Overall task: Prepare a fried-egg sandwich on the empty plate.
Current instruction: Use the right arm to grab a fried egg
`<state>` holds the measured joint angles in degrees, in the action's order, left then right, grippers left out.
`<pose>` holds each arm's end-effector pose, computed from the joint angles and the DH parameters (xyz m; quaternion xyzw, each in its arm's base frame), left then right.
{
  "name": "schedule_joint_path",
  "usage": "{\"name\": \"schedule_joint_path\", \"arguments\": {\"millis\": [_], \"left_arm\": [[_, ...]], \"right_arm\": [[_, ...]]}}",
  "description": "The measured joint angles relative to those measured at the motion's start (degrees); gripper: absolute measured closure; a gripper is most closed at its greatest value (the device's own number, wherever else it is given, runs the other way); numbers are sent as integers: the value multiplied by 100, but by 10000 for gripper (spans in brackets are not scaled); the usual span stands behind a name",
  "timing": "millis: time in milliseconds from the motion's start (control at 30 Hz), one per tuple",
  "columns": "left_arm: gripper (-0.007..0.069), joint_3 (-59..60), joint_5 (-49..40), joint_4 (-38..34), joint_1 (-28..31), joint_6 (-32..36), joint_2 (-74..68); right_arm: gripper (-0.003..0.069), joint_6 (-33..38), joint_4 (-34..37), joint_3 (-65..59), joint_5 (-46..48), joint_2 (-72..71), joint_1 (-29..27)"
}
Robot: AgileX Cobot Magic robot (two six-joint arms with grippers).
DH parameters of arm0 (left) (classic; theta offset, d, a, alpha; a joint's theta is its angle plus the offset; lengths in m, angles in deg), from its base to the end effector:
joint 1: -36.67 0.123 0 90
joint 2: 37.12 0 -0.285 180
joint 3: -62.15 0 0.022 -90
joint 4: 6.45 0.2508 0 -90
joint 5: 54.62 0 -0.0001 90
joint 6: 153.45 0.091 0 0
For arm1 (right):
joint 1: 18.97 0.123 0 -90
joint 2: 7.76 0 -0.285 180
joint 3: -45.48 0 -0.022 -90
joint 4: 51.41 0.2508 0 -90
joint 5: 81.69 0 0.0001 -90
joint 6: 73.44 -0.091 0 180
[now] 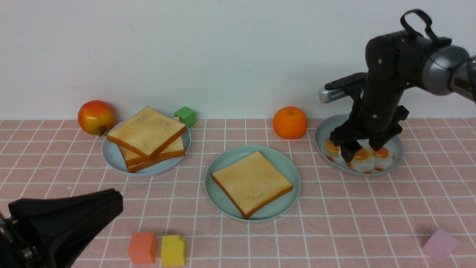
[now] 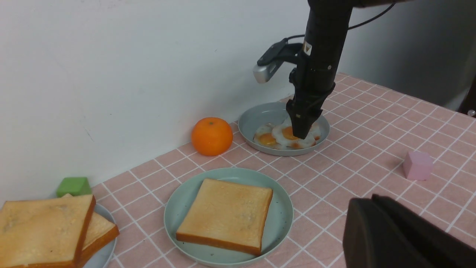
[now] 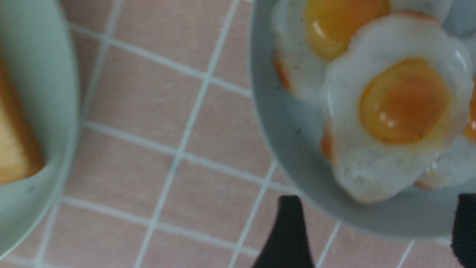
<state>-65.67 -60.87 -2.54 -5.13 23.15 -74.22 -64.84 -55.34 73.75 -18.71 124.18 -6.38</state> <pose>0.0853 -0.0753 0.3112 0.2647 0.6914 -0.2346 0.6300 0.4505 0.0949 0.2087 -0.1942 0.9735 -0.0281 0.1172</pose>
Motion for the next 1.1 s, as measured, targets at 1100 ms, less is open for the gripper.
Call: {"name": "schedule_joint_path", "arguments": {"millis": [1100], "left_arm": [[620,0,0,86,0,0,0]], "right_arm": [[151,72,-807,88,-735,708,0]]}}
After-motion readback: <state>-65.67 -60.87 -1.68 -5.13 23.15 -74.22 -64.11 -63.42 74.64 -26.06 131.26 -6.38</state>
